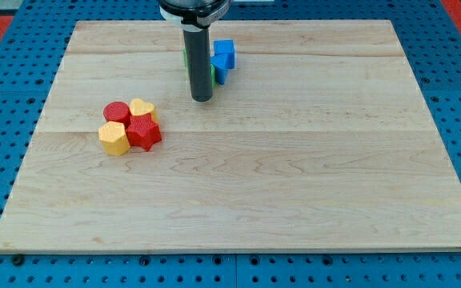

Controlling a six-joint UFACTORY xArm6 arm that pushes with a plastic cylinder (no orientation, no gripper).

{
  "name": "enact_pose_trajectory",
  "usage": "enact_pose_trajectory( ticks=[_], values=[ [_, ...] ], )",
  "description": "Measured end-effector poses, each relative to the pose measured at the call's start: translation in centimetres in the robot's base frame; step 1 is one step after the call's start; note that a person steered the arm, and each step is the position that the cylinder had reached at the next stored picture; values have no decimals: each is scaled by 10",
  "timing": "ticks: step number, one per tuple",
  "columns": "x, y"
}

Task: Nudge the green circle left a bit

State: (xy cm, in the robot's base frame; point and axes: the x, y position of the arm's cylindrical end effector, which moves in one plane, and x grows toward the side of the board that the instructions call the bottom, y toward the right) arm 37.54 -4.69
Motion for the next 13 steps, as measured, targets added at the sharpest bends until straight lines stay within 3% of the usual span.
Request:
enact_pose_trajectory(
  ticks=[1, 3, 4, 8, 11, 12, 13],
  values=[
    [0, 0],
    [79, 21],
    [96, 19],
    [28, 35],
    [11, 35],
    [-17, 33],
    [-19, 10]
  ],
)
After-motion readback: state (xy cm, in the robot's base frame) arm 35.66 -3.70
